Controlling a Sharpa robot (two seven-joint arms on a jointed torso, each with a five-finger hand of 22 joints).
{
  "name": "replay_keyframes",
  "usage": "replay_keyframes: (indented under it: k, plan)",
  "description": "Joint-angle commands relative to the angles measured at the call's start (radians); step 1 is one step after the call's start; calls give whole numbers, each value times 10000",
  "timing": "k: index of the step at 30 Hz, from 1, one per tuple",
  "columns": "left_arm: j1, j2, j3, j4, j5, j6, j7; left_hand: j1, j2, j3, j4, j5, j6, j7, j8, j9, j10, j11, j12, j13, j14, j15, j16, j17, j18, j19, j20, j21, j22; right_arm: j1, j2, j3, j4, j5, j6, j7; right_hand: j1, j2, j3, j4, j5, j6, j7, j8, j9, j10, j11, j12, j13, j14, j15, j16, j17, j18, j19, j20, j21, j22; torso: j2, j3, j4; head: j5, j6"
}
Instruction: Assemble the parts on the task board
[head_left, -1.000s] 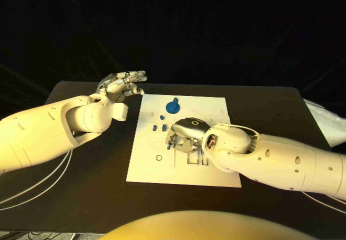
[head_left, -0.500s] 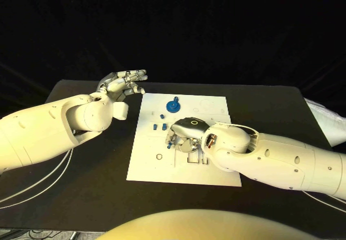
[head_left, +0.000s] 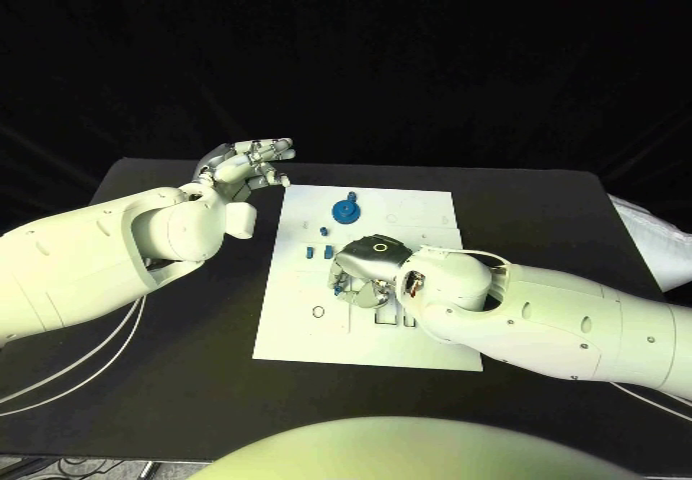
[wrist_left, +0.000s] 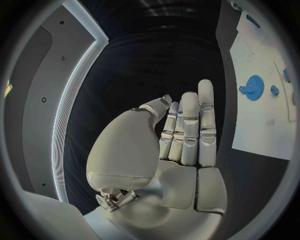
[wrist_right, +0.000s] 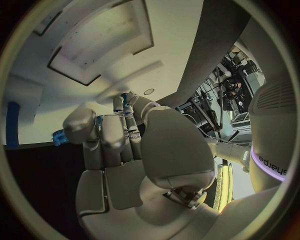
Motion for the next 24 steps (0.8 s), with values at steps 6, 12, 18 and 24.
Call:
replay_keyframes:
  k: [6,12,18,24]
  plan:
    - [1,11,6,-9,-22,213,2,141,-8,-21,-100,-24,-65,16,71,-8,-103,8,46,5,-82,-25,43,-15,108,76,3,-65,-17,-51,-91,-46,92,-1012,-570,-691,-231,-416,-312,-47,-58,-1139,-48,-53,-78,-719,89,134,20,-17,110,-333,-513,209,-337,116,-458,-658,-6,9,7,4,23]
    - [1,8,6,-60,-59,211,-32,154,-14,-22,-116,-24,-67,18,75,-9,-108,8,53,5,-84,-25,44,-18,108,78,2,-68,-20,-78,-559,-24,584,-930,-1621,-536,-132,-438,-412,-146,-22,-1107,-38,22,-26,-744,62,382,57,-13,88,-310,-553,239,-422,112,-573,-827,-9,22,0,-21,58]
    - [1,-25,4,-80,-66,209,-39,154,-14,-22,-116,-24,-67,18,75,-9,-108,8,53,5,-84,-25,44,-18,108,78,2,-68,-20,142,-1611,187,1407,-398,-1924,-581,-128,-372,-414,-142,2,-746,-4,107,22,-433,17,734,66,110,63,-131,-401,185,-243,94,-400,-559,-3,3,-12,-87,114]
    - [1,-46,1,-72,-68,236,-49,160,-19,-26,-126,-26,-68,20,77,-9,-112,10,59,5,-86,-25,46,-20,107,81,1,-71,-22,728,-2635,274,1608,-138,-1098,-665,-241,-594,-606,-131,29,-745,-162,23,-7,-553,-33,754,7,152,59,-87,-385,169,-180,92,-348,-479,-14,-14,-18,-192,182]
